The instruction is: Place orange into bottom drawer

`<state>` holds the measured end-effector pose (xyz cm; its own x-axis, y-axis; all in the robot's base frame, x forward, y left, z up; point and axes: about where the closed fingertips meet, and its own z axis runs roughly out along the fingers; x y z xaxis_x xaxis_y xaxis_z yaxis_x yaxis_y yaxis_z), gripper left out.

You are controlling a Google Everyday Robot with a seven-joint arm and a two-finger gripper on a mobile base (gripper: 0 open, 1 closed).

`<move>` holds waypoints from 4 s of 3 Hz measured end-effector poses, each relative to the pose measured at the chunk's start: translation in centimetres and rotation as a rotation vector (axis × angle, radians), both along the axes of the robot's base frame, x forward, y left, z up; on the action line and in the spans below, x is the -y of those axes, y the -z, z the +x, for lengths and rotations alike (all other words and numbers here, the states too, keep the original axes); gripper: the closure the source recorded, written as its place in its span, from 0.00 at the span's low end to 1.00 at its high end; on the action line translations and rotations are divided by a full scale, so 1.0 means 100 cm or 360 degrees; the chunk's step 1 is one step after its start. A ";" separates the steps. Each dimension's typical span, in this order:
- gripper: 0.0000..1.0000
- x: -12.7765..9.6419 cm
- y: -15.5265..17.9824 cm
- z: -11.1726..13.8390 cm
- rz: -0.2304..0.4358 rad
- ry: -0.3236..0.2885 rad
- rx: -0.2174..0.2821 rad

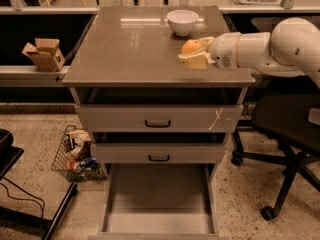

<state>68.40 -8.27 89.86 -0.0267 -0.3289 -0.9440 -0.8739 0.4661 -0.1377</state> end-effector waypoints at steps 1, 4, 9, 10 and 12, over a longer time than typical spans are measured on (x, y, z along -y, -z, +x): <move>1.00 0.017 -0.001 -0.059 -0.0082 -0.0044 -0.0054; 1.00 0.038 0.066 -0.182 -0.0226 -0.0052 -0.0346; 1.00 0.024 0.343 -0.209 -0.0316 0.0056 -0.0521; 1.00 0.046 0.393 -0.213 -0.0343 0.0219 -0.0605; 1.00 0.065 0.440 -0.215 -0.0357 0.0378 -0.0726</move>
Offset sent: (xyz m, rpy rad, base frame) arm -0.1883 -0.0582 -0.0438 -0.1421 0.1749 0.0237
